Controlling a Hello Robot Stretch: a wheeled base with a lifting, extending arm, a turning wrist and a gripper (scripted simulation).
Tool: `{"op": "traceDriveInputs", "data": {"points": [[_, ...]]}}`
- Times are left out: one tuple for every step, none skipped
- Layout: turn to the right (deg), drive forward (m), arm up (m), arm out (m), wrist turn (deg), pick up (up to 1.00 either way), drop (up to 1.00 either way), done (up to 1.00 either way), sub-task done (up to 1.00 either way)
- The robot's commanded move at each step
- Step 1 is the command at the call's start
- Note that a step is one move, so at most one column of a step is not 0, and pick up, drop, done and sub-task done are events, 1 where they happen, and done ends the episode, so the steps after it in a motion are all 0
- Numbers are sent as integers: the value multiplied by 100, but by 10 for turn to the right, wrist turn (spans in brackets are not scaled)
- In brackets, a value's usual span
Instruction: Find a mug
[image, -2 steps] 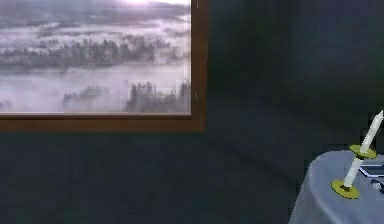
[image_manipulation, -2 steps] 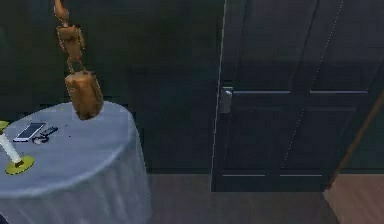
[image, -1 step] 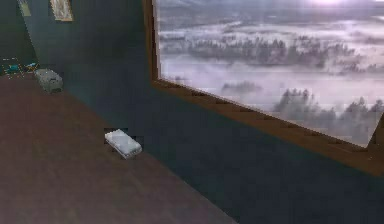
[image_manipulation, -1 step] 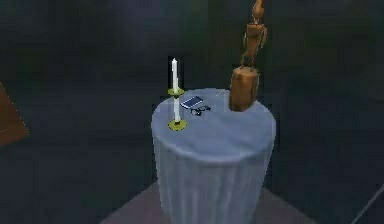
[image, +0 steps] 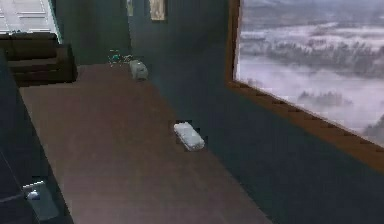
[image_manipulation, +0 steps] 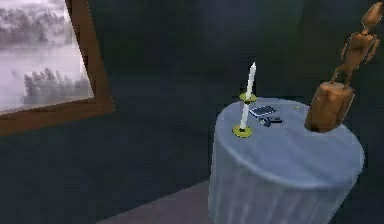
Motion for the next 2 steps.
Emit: {"op": "traceDriveInputs", "data": {"points": [[0,50,0,0,0,0,0,0,0],[-240,0,0,0,0,0,0,0,0]]}}
